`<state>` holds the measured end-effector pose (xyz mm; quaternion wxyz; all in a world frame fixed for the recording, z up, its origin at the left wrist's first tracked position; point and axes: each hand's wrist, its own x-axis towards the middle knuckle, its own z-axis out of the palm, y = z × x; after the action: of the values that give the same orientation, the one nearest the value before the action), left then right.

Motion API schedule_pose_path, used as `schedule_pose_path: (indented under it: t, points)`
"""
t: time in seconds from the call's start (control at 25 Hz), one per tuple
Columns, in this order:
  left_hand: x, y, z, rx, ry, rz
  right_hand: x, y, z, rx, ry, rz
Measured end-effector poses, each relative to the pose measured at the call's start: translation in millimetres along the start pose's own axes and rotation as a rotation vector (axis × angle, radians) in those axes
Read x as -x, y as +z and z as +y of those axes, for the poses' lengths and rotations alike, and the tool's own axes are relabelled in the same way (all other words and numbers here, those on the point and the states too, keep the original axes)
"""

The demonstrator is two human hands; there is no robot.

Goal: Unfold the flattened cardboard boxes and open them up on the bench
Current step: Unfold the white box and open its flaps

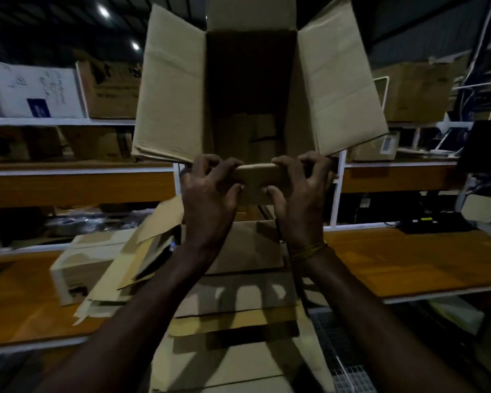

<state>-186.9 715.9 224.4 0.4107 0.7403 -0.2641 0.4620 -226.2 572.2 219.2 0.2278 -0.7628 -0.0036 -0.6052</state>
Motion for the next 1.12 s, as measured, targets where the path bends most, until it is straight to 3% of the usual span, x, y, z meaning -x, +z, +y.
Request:
schedule_pose_path:
  t: [0.48,1.12]
  points:
    - [-51,5,-106,-0.109,0.009,-0.081,-13,114,-5,-0.005,0.047,-0.066]
    - [-57,31,-97,-0.12,0.001,-0.173,-22,105,23,0.009,0.126,-0.159]
